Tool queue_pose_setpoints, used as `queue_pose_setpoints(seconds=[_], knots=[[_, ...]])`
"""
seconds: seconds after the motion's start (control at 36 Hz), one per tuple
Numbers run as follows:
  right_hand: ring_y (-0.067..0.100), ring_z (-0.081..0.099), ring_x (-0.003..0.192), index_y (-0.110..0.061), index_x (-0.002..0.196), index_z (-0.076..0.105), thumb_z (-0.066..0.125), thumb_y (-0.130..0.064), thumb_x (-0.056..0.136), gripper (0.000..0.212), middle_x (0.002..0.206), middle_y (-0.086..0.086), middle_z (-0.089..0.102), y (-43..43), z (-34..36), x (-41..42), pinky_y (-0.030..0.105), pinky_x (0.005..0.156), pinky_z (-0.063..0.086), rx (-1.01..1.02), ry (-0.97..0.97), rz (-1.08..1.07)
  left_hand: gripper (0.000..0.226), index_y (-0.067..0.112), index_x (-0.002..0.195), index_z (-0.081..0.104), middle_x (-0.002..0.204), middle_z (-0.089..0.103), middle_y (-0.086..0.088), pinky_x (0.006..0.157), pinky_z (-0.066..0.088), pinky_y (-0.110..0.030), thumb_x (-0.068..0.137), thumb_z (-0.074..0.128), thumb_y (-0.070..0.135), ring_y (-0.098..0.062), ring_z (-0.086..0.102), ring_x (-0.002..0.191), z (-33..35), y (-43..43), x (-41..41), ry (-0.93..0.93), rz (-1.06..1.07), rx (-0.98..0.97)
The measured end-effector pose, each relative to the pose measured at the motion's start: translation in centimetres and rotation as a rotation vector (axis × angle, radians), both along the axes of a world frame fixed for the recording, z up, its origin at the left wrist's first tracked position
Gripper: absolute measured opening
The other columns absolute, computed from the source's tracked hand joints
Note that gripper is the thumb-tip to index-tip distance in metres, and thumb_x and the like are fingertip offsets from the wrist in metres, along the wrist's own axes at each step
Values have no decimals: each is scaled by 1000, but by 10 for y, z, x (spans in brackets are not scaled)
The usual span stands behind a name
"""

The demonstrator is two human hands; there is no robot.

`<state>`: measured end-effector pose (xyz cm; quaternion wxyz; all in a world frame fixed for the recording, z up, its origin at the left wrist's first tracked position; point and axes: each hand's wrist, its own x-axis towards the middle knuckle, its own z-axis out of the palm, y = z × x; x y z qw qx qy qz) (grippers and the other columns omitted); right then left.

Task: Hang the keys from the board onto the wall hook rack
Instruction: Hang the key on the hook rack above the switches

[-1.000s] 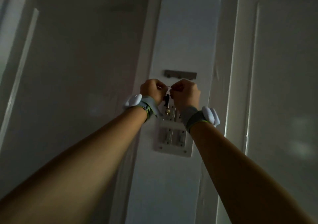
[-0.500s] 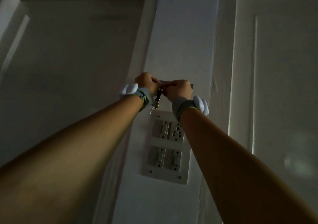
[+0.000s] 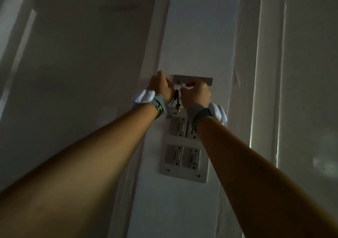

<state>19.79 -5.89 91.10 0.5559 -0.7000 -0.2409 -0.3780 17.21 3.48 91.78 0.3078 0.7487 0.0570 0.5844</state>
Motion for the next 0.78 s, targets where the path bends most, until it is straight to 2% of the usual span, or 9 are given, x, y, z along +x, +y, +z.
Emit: queue_pose_setpoints(seconds=[0.11,0.19,0.33,0.5,0.53,0.61,0.64,0.75,0.78], knots=[[39,63,96,-13,109,55,49,-26,94,20,106,16,69,0,-29,-19,37,74,49,-14,-126,-46,34,-2,110,51,110,65,-25,81,45,-42,97,44,28,-40,60,104,-31,-12,-22,-98,-22,119],[40,64,87,-14,100,53,48,-28,93,16,95,17,70,-4,-75,-34,46,74,54,-35,-115,7,33,2,108,50,102,69,-23,75,47,-44,98,43,33,-42,63,96,-77,-20,-35,-34,-89,133],[38,65,78,-11,98,54,46,-24,95,16,87,16,70,-17,-199,-42,51,69,55,-68,60,28,31,4,109,49,98,68,-20,69,43,-38,100,37,31,-39,64,90,-196,-33,-37,248,-176,58],[36,63,67,-17,95,50,43,-27,96,12,78,14,69,-43,-402,-56,49,61,55,-209,439,-7,25,10,99,48,67,51,2,62,36,-32,100,36,32,-26,54,70,-392,-58,-50,650,-259,-101],[36,63,67,-17,95,49,42,-27,97,12,78,13,69,-45,-413,-57,48,61,55,-210,469,-9,26,10,99,48,66,50,3,62,35,-32,100,36,32,-25,53,69,-404,-58,-51,679,-269,-102],[35,64,68,-15,95,50,43,-25,97,12,78,13,69,-61,-511,-70,44,60,54,-291,655,-20,31,5,105,49,78,55,-5,63,33,-30,101,35,32,-23,49,68,-499,-73,-60,884,-289,-141],[34,64,68,-14,95,50,43,-24,97,13,78,13,69,-63,-520,-73,45,61,55,-304,685,-8,32,4,106,50,82,57,-10,64,32,-31,101,34,31,-25,50,70,-510,-74,-63,927,-295,-122],[35,67,76,-19,95,54,49,-25,94,8,82,14,71,-89,-646,-91,50,69,57,-424,945,21,30,3,110,52,100,67,-22,67,40,-37,101,37,27,-33,63,88,-632,-88,-83,1221,-352,-133],[35,68,78,-20,95,56,52,-26,93,7,84,14,71,-95,-659,-100,50,70,57,-439,1002,36,29,2,112,53,103,67,-24,72,44,-40,100,39,25,-36,64,94,-650,-87,-90,1287,-361,-133]])
